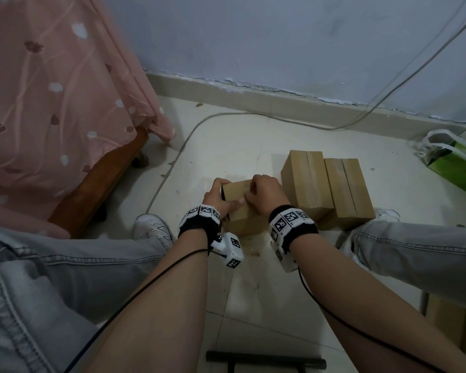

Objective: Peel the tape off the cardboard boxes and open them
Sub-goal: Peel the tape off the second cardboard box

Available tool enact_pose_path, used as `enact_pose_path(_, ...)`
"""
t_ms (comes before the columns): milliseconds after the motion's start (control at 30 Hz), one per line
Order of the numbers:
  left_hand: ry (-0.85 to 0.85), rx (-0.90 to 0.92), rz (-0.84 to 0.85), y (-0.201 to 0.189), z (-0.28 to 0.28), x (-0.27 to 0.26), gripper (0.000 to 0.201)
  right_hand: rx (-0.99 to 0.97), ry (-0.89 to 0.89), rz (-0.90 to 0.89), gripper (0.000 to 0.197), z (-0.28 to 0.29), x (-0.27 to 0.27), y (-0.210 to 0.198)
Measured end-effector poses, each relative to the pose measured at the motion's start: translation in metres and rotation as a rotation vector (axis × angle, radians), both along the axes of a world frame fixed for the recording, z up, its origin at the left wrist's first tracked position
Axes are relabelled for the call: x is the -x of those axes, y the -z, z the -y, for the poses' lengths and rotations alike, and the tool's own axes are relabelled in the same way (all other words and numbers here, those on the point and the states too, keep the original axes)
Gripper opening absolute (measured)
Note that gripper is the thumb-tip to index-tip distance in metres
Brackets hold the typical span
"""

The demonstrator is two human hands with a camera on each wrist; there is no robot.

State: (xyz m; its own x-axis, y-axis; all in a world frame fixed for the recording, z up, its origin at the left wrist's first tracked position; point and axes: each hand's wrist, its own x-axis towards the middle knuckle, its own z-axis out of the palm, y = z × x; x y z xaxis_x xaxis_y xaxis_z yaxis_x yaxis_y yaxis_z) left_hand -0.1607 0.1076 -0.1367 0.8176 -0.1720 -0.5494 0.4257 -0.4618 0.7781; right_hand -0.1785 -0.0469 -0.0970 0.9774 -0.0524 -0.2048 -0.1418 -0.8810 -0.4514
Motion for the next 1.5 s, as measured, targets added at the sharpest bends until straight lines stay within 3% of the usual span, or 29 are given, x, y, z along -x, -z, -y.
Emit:
enact_pose_path(200,0.007,-0.008,0.0,-0.001,0.0,0.002,0.072,0.056,0.025,0.005,0.016,-0.005,0.0,0.001)
enact_pose_path(400,0.004,-0.006,-0.025,0.005,0.0,-0.003,0.067,-0.034,0.003,-0.001,0.018,0.003,0.001,0.0)
enact_pose_path(767,0.017,-0.014,0.008,-0.002,0.0,-0.001,0.06,0.064,0.039,-0.023,0.015,-0.011,-0.004,0.0)
enact_pose_path(900,0.022,-0.029,0.022,-0.003,0.002,0.002,0.063,0.08,0.079,-0.025,0.014,-0.013,-0.003,0.002)
enact_pose_path(1067,0.026,-0.039,0.017,-0.002,0.002,0.0,0.063,-0.086,0.154,-0.085,0.02,-0.005,-0.004,-0.004)
enact_pose_path(1500,0.027,-0.06,0.017,-0.001,0.002,0.001,0.07,0.023,0.192,-0.11,0.008,-0.018,-0.012,-0.002)
